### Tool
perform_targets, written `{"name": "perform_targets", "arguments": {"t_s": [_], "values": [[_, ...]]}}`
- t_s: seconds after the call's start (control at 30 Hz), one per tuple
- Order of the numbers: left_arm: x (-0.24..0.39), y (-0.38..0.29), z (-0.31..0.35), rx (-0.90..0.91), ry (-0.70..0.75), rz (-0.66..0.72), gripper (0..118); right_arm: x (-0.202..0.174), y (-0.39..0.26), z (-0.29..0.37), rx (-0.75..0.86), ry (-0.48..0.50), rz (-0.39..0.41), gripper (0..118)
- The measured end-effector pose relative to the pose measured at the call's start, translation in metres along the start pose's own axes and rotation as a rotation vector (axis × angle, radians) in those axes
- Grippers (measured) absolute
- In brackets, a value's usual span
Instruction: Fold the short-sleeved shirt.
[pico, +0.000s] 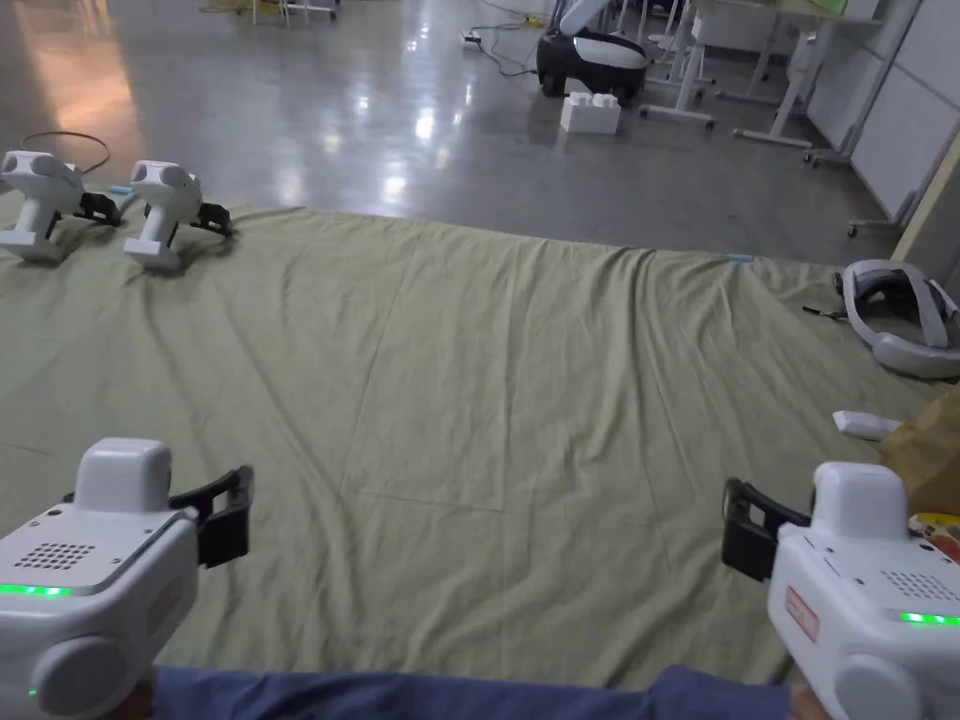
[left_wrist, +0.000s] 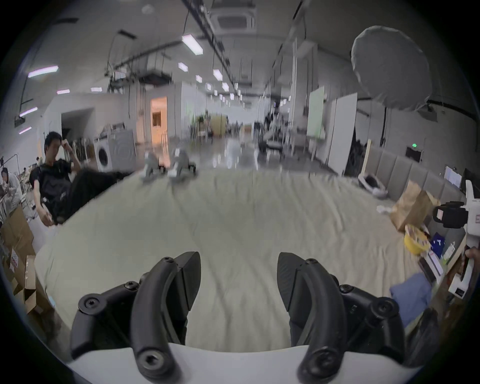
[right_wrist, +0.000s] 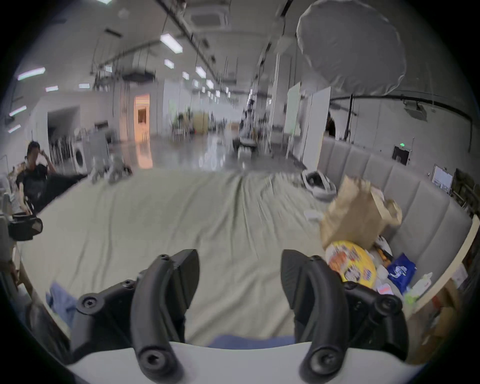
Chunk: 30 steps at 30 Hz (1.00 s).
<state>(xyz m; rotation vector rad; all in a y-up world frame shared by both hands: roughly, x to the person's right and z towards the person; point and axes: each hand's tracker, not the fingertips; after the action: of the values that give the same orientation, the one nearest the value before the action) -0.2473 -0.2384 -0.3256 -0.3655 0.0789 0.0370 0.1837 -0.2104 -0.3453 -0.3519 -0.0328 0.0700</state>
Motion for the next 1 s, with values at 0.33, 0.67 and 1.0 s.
{"name": "perform_targets", "arguments": {"t_s": [0.33, 0.67, 1.0], "values": [[0.039, 0.036, 0.001, 0.268, 0.009, -0.071, 5, -0.047, 0.028, 0.009, 0.281, -0.004, -0.058, 14], [0.029, 0.037, 0.015, 0.149, -0.045, -0.071, 2, -0.058, 0.030, 0.007, 0.276, 0.016, -0.039, 5], [-0.103, -0.017, 0.012, -0.204, -0.197, 0.111, 2, -0.070, 0.021, -0.008, 0.197, 0.069, 0.020, 5]]}}
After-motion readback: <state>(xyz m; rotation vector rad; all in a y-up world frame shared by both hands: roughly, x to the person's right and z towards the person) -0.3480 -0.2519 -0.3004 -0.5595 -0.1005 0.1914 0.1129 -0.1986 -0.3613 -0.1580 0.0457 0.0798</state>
